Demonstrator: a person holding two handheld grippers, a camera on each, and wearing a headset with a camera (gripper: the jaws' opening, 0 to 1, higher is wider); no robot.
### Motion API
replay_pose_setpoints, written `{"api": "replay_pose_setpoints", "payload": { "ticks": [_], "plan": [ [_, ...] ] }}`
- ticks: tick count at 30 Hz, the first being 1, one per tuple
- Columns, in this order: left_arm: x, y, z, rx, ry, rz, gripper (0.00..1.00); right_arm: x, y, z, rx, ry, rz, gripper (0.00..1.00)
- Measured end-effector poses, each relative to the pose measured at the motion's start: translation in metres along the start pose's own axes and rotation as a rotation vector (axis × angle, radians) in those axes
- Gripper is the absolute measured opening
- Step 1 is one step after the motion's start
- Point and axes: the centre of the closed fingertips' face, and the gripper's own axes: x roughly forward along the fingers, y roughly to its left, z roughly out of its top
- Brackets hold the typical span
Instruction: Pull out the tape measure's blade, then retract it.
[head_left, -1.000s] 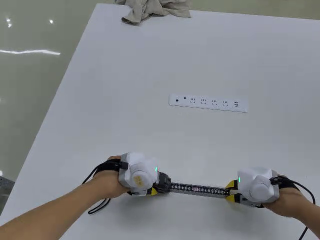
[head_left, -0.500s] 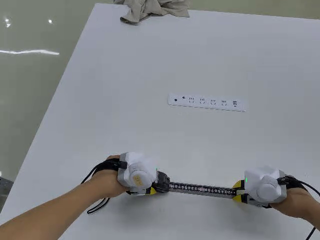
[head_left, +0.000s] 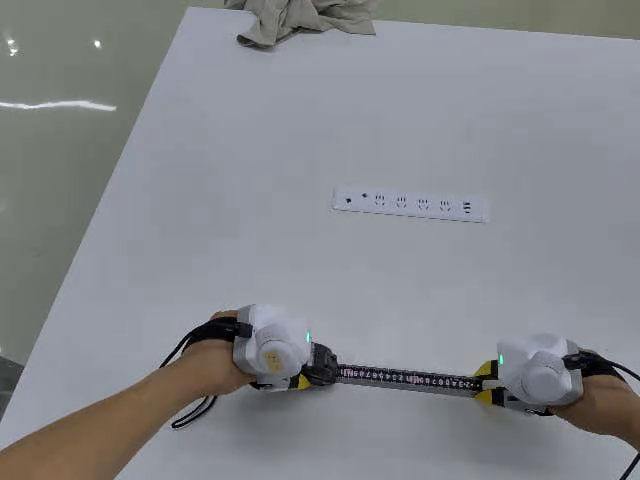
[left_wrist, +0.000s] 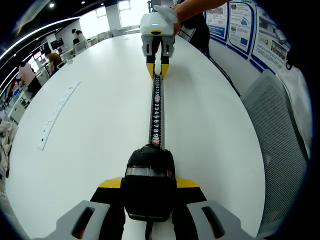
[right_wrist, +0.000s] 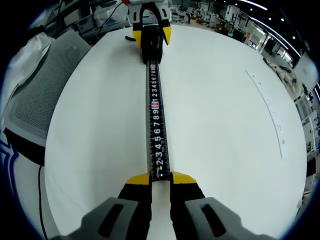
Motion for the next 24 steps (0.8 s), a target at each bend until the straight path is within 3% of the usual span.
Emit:
{"api": "replay_pose_setpoints", "payload": {
  "ticks": [12, 24],
  "plan": [
    [0.000, -0.001, 0.001, 0.004, 0.004, -0.001, 0.33, -0.005, -0.002, -0.012, 0.009, 0.016, -0.007, 0.12],
    [0.000, -0.001, 0.002, 0.009, 0.002, 0.000, 0.34, -0.004, -0.001, -0.011, -0.012, 0.030, -0.013, 0.13]
  ]
}}
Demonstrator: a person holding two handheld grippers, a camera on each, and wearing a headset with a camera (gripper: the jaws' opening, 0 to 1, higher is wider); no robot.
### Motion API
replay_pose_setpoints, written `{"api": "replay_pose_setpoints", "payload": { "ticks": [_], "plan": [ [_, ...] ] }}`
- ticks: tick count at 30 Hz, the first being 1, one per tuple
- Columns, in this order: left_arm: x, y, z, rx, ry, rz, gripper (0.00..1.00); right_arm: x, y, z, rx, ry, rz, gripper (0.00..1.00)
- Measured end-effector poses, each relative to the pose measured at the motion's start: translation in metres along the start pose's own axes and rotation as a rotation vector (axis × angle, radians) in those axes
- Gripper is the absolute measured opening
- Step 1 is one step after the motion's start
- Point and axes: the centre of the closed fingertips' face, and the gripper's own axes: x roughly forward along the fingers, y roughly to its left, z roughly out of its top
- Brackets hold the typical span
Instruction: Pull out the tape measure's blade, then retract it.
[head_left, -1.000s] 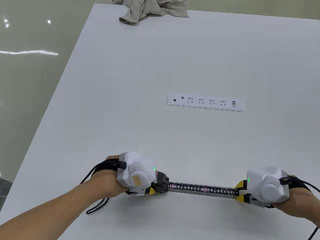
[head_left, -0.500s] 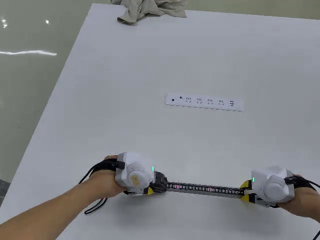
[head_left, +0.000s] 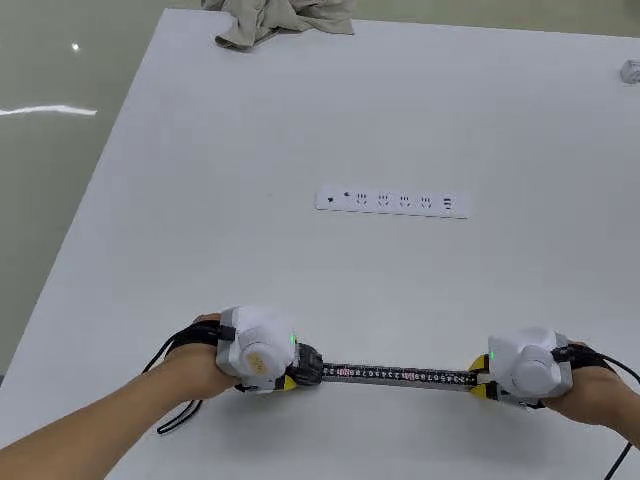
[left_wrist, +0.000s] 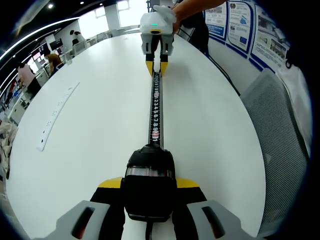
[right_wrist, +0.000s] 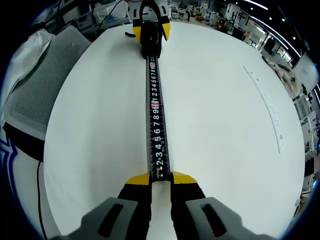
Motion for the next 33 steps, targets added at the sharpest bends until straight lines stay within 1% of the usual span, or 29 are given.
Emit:
{"api": "replay_pose_setpoints", "payload": {
  "ticks": [9, 14, 18, 24, 28, 33],
  "plan": [
    [0.0004, 0.0000, -0.0001, -0.001, -0.002, -0.001, 0.34, -0.0017, 0.0010, 0.0013, -0.031, 0.010, -0.009, 0.14],
    [0.0001, -0.0002, 0.0001, -0.003, -0.003, -0.002, 0.34, -0.0008, 0.0010, 0.0009, -0.056, 0.022, -0.020, 0.14],
    [0.0010, 0.0001, -0.0003, 0.000, 0.007, -0.007, 0.35, -0.0002, 0.0020, 0.0011, -0.090, 0.033, -0.036, 0.15],
    [0.0011, 0.0003, -0.0008, -0.001, 0.008, -0.003, 0.35, -0.0005, 0.0005, 0.0005, -0.099, 0.047, -0.037, 0.16],
    [0.0027, 0.0001, -0.0020, 0.009, 0.025, 0.010, 0.36, -0.0004, 0.0002, 0.0004, -0.094, 0.048, -0.035, 0.16],
    [0.0040, 0.0014, -0.0031, -0.012, 0.028, 0.032, 0.37, -0.0011, 0.0000, 0.0010, -0.075, 0.042, -0.044, 0.16]
  ]
}}
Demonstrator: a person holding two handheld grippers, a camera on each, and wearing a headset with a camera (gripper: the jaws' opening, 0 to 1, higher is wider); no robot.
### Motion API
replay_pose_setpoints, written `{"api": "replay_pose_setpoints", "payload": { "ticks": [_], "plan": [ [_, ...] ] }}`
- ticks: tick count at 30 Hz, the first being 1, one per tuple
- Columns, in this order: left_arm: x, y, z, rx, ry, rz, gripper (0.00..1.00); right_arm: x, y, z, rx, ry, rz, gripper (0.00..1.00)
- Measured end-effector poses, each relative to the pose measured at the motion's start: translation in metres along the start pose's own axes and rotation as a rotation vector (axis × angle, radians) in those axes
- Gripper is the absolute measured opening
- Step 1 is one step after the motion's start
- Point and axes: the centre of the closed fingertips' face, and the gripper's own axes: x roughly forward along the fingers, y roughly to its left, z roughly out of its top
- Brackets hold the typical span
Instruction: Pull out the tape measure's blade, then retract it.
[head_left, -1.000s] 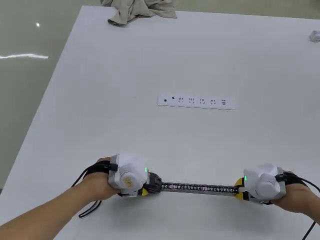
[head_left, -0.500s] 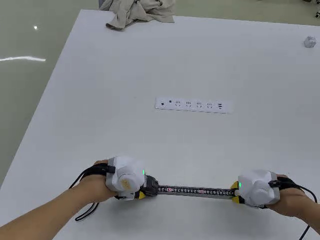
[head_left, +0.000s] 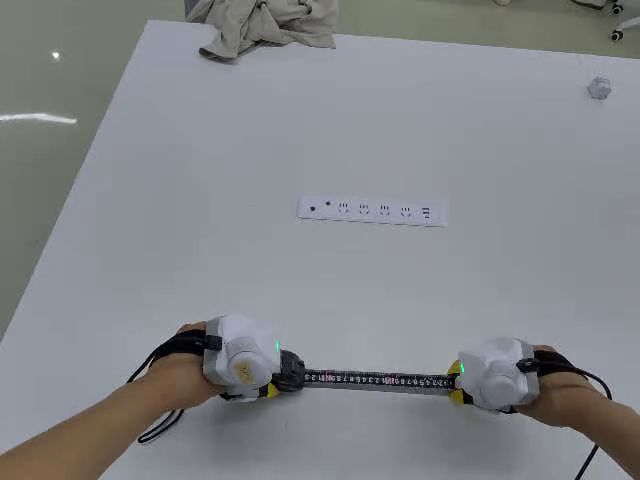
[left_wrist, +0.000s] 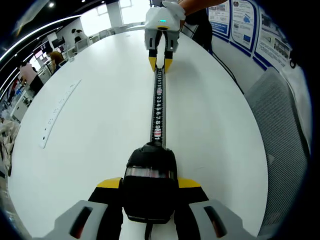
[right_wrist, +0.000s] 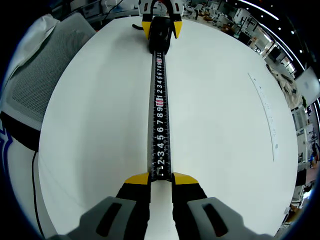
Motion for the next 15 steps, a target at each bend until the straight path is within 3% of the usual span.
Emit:
{"api": "replay_pose_setpoints", "payload": {
  "ticks": [15],
  "plan": [
    [0.0009, -0.0049, -0.0037, -0.098, -0.027, 0.023, 0.49, 0.0008, -0.0011, -0.0011, 0.018, 0.006, -0.027, 0.18]
  ]
}}
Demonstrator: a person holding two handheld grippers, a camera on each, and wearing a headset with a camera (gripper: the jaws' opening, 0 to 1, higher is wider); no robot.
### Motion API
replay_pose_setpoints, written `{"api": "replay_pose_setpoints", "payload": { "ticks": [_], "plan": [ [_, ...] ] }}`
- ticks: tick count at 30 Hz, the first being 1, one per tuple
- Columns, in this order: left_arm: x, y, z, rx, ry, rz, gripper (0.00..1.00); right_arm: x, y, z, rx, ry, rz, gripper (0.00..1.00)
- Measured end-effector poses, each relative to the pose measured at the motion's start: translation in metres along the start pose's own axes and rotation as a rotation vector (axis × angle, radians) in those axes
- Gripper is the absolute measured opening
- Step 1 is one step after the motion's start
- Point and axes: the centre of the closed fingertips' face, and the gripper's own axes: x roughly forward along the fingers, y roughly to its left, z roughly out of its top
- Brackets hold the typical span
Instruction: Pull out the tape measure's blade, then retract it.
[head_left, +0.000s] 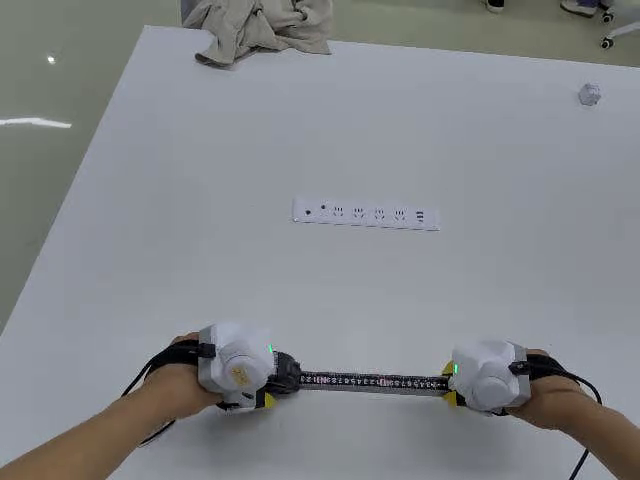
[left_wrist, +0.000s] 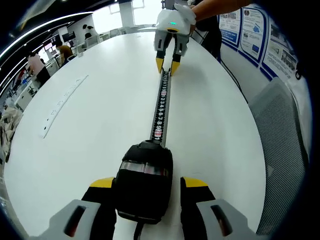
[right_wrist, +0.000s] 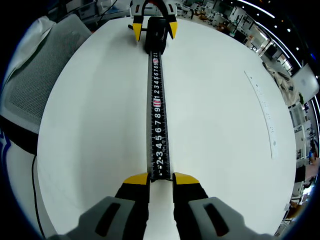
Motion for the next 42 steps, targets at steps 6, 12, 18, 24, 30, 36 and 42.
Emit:
{"api": "replay_pose_setpoints", "payload": {
  "ticks": [6, 12, 18, 24, 30, 36, 42],
  "plan": [
    [-0.004, -0.001, -0.006, -0.035, -0.005, 0.021, 0.51, -0.002, -0.002, 0.000, 0.050, -0.011, -0.023, 0.22],
    [-0.010, 0.002, -0.013, -0.100, -0.028, 0.068, 0.57, -0.002, -0.003, -0.002, 0.116, -0.029, -0.045, 0.24],
    [-0.016, 0.001, -0.022, -0.155, -0.043, 0.097, 0.62, -0.003, 0.000, 0.001, 0.196, -0.043, -0.061, 0.36],
    [-0.025, -0.002, -0.031, -0.232, -0.068, 0.131, 0.66, -0.003, 0.007, 0.005, 0.265, -0.082, -0.083, 0.39],
    [-0.032, -0.006, -0.039, -0.288, -0.086, 0.159, 0.72, -0.005, 0.011, 0.006, 0.340, -0.110, -0.116, 0.46],
    [-0.040, -0.008, -0.042, -0.360, -0.119, 0.192, 0.75, -0.010, 0.012, 0.006, 0.435, -0.156, -0.161, 0.48],
    [-0.045, -0.011, -0.045, -0.415, -0.146, 0.223, 0.78, -0.019, 0.009, 0.007, 0.515, -0.199, -0.207, 0.52]
  ]
}}
